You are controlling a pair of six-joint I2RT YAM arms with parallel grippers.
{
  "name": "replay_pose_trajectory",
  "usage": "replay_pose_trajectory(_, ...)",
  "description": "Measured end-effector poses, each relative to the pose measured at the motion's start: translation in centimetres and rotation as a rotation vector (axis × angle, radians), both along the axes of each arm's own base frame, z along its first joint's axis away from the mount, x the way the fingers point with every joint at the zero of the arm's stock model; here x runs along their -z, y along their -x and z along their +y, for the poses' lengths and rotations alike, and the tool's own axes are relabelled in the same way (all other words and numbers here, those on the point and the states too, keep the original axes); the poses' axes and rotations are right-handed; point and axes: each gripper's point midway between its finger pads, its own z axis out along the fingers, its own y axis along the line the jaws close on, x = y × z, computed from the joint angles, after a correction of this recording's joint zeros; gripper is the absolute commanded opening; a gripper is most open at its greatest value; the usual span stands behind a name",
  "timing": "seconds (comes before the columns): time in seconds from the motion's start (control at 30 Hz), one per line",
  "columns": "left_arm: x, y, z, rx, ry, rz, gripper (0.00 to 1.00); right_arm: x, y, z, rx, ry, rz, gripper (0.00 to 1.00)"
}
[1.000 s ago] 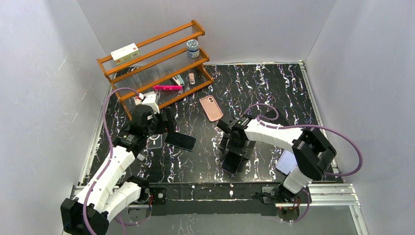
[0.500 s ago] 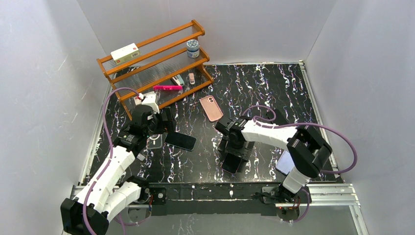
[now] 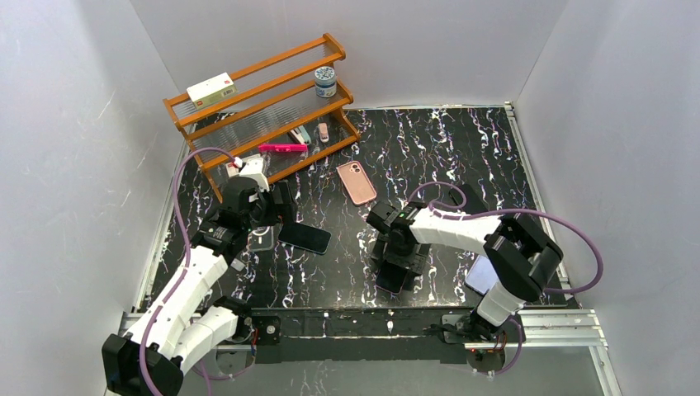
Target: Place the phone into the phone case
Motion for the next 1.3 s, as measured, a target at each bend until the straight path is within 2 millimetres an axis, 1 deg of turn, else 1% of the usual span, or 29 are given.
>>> replay_pose_trajectory(0.17,0.1,-0.1,0.1,-0.006,-0.005,0.003,0.94,0.1,-0.1,0.0,-0.024,-0.009,-0.011,0.87)
replay_pose_trajectory(0.33,0.2,-0.1,0.1,-0.018,0.005,0.01,0.9,0.0,0.0,-0.3,-0.051,-0.007,-0.024,0.73)
replay_pose_trajectory(0.43,0.9,-0.2,-0.2,-0.029,0.021,0.043,0.86,0.0,-0.2,-0.6,-0.058,-0.007,-0.049,0.67)
replay_pose_trajectory(0.5,1.6,-0.3,-0.6,-0.04,0.039,0.086,0.85,-0.1,-0.5,-1.0,-0.067,0.0,-0.074,0.65)
replay_pose_trajectory(0.57,2.3,-0.7,-1.2,-0.047,0.053,0.136,0.83,-0.3,-0.8,-1.2,-0.071,0.005,-0.094,0.64)
replay_pose_trajectory(0.67,2.7,-1.6,-2.4,-0.043,0.063,0.185,0.81,-0.7,-1.4,-1.2,-0.089,-0.009,-0.138,0.63)
replay_pose_trajectory(0.8,2.3,-3.8,-4.8,-0.038,0.083,0.209,0.77,-1.7,-2.1,-1.2,-0.115,-0.051,-0.192,0.61)
replay_pose_trajectory(0.93,2.3,-6.2,-7.4,-0.052,0.075,0.201,0.69,-3.0,-3.1,-1.5,-0.118,-0.088,-0.24,0.61)
replay_pose_trajectory(1.03,3.5,-8.0,-9.1,-0.09,0.072,0.206,0.6,-3.7,-3.7,-1.8,-0.133,-0.102,-0.267,0.61)
replay_pose_trajectory(1.07,4.3,-8.5,-9.5,-0.105,0.072,0.21,0.57,-3.9,-3.8,-1.9,-0.137,-0.106,-0.276,0.61)
replay_pose_trajectory(1.17,7.0,-9.3,-10.2,-0.149,0.064,0.246,0.44,-4.3,-3.7,-2.0,-0.156,-0.131,-0.3,0.61)
replay_pose_trajectory(1.23,8.8,-9.8,-10.7,-0.167,0.047,0.27,0.42,-4.5,-3.3,-2.3,-0.164,-0.146,-0.309,0.61)
replay_pose_trajectory(1.3,9.8,-10.6,-11.2,-0.172,0.039,0.276,0.42,-4.8,-2.9,-2.5,-0.172,-0.17,-0.325,0.61)
